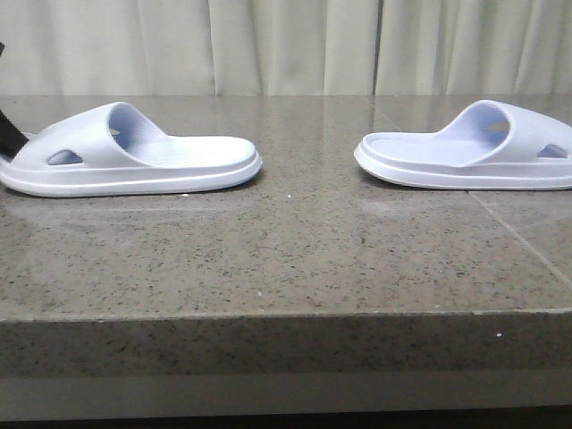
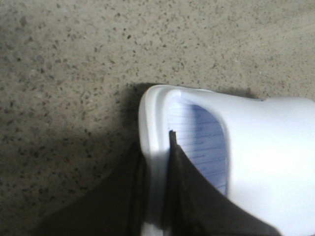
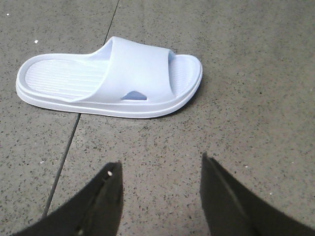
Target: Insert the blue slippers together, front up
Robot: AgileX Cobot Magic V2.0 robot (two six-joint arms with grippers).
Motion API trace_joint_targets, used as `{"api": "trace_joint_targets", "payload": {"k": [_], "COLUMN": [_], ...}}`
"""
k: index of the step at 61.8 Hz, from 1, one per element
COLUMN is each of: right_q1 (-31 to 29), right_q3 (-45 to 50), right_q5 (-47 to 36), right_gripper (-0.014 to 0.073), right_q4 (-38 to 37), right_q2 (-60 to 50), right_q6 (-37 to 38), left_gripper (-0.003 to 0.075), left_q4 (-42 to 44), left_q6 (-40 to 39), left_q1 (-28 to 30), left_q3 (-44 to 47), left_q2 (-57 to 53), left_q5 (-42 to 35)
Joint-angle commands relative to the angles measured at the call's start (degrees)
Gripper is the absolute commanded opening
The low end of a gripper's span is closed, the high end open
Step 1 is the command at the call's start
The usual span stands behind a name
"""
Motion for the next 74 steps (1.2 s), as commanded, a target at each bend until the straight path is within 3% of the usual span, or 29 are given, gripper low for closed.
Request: {"api": "trace_joint_targets", "payload": {"k": [1,14,31,40,54,74], "right_q1": [-0.5,-3.8,-17.7,-24.2,-31.0,-31.0], "right_q3": [-3.5,-9.8,-18.7,-22.0,-25.5,-25.5], "right_q5": [-1.0,6.1,12.3,14.3,18.2,17.9], "right_gripper": [0.0395,0.0395,0.0395,0.0395,0.0395,0.0395], "right_q4": [0.3,0.3,5.1,18.5,47.4,63.6], "right_q2": [2.0,12.2,26.8,34.1,45.8,57.4], "right_q6": [1.0,2.6,0.1,-10.8,-34.5,-50.5], "left_gripper": [-0.0020,-0.0020,-0.0020,-0.0020,-0.0020,-0.0020], "left_q4": [-0.8,-0.9,-2.2,-2.2,-2.2,-2.2], "left_q6": [0.0,0.2,4.6,4.6,4.6,4.6], "left_q1": [-0.3,-0.3,-0.3,-0.3,-0.3,-0.3], "left_q3": [-1.1,0.8,8.5,8.5,8.5,8.5], "left_q2": [-4.7,-13.3,-21.0,-21.0,-21.0,-21.0], "left_q5": [1.8,2.4,2.4,2.2,2.4,2.1]}}
